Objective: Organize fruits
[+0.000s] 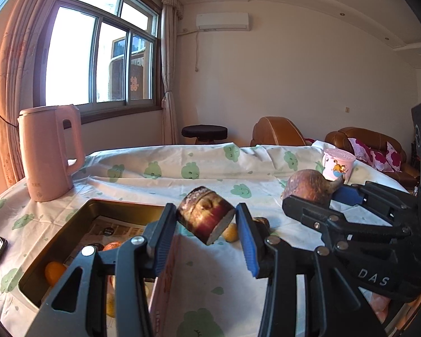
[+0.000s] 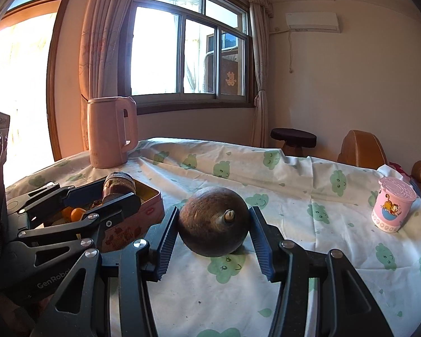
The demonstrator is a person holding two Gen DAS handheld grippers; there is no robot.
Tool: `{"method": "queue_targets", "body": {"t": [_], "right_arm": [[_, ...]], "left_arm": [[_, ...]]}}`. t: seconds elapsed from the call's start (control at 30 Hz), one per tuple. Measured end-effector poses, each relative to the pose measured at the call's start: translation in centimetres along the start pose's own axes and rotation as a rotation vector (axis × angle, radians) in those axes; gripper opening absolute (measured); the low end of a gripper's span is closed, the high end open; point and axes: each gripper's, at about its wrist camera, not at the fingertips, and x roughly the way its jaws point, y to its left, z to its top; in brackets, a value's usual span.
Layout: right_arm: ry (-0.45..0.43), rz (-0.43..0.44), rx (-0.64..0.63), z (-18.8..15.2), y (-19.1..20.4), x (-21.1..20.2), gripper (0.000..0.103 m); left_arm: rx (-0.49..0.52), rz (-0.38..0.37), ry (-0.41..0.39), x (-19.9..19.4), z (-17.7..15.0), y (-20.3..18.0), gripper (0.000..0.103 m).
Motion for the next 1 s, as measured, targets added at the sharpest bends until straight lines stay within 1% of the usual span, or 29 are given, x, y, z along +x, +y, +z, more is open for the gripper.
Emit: {"method": "queue_targets", "body": {"t": [0.6, 1.0], "right_arm": [[0.008, 0.122, -0.087, 2.1, 6.8, 2.6, 0.052], [0.001, 0.183, -0.111, 2.8, 9.8, 2.6, 0.052]], "left_arm": [[-0.062, 0.11, 0.001, -2.0, -0.8, 6.4, 0.045], [-0.118, 0.188, 0.004, -4.5, -0.7, 12.0, 0.045]]}}
